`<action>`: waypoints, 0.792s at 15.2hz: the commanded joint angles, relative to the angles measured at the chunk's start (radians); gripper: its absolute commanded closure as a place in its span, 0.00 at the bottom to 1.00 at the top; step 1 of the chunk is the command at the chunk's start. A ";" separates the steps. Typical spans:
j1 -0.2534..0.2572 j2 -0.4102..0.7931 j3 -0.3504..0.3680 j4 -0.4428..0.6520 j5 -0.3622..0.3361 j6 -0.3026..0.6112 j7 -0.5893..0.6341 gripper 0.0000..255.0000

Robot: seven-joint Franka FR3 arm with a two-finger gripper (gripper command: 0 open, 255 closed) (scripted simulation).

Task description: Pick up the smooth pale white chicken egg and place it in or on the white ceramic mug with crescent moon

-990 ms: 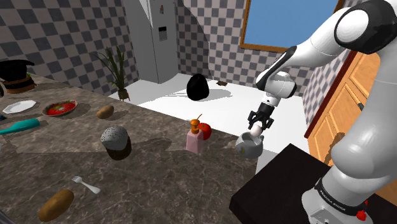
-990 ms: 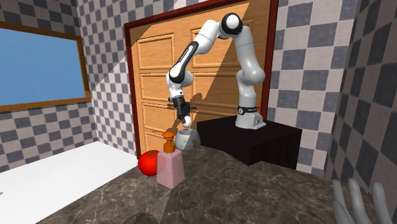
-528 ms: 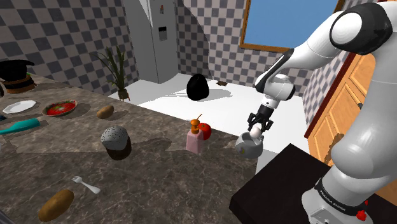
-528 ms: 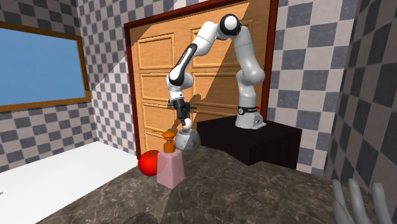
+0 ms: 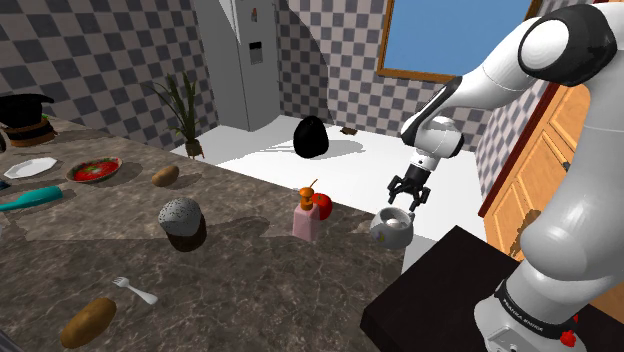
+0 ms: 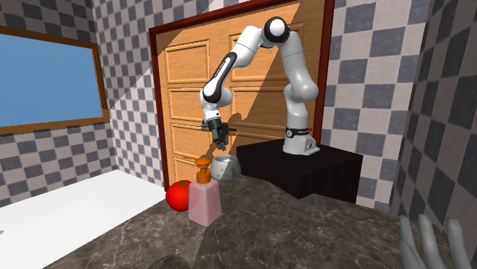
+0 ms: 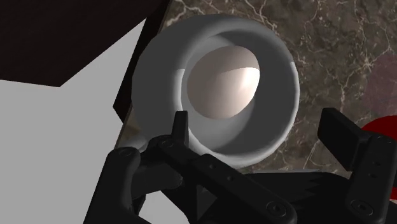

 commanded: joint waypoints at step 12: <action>-0.020 -0.075 -0.037 0.040 -0.076 -0.113 0.044 0.00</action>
